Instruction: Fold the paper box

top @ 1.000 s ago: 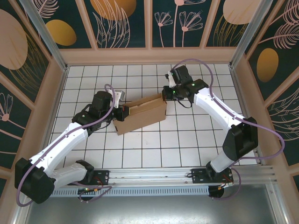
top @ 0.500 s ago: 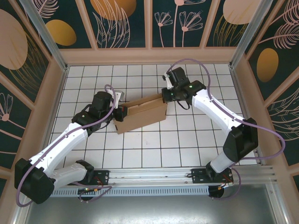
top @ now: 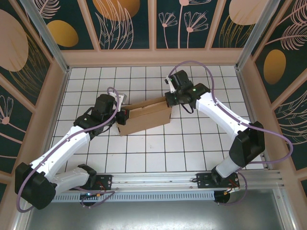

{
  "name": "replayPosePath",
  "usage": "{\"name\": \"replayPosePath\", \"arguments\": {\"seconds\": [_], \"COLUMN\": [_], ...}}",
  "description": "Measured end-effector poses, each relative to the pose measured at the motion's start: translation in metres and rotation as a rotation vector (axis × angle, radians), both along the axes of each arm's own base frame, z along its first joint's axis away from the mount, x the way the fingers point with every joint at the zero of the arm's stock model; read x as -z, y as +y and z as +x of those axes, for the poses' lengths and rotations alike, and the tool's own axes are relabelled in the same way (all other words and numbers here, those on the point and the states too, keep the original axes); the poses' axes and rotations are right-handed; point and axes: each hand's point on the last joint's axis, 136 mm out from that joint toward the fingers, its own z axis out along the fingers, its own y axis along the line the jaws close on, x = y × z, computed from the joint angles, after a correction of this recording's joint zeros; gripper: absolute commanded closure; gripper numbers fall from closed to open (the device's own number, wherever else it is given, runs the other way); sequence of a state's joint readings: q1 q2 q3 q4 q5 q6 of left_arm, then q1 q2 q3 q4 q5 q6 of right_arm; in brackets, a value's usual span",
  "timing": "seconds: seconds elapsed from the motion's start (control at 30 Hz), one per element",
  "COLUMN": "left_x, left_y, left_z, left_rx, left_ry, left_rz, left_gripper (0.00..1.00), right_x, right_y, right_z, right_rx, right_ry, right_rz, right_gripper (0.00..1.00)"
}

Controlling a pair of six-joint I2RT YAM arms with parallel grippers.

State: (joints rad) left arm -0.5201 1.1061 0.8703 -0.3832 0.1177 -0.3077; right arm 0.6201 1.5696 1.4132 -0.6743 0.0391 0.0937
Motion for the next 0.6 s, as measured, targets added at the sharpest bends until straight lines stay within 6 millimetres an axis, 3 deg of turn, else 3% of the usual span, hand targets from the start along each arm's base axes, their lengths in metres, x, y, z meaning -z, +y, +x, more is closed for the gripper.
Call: {"name": "replayPosePath", "arguments": {"seconds": [0.57,0.6], "left_x": [0.0025,0.0018], "left_y": [0.0040,0.0031], "left_z": [-0.0001,-0.0009], "left_rx": [-0.011,-0.009], "left_ry": [0.002,0.004], "left_rz": [0.021,0.014], "left_gripper": [1.00,0.97], "right_x": [0.0015,0.0023], "right_y": [-0.0032,-0.0034], "right_z": [-0.0008,-0.0012], "right_rx": [0.016,0.027], "right_ry": [-0.015,-0.013], "right_rz": [-0.035,-0.027], "right_gripper": [1.00,1.00]}}
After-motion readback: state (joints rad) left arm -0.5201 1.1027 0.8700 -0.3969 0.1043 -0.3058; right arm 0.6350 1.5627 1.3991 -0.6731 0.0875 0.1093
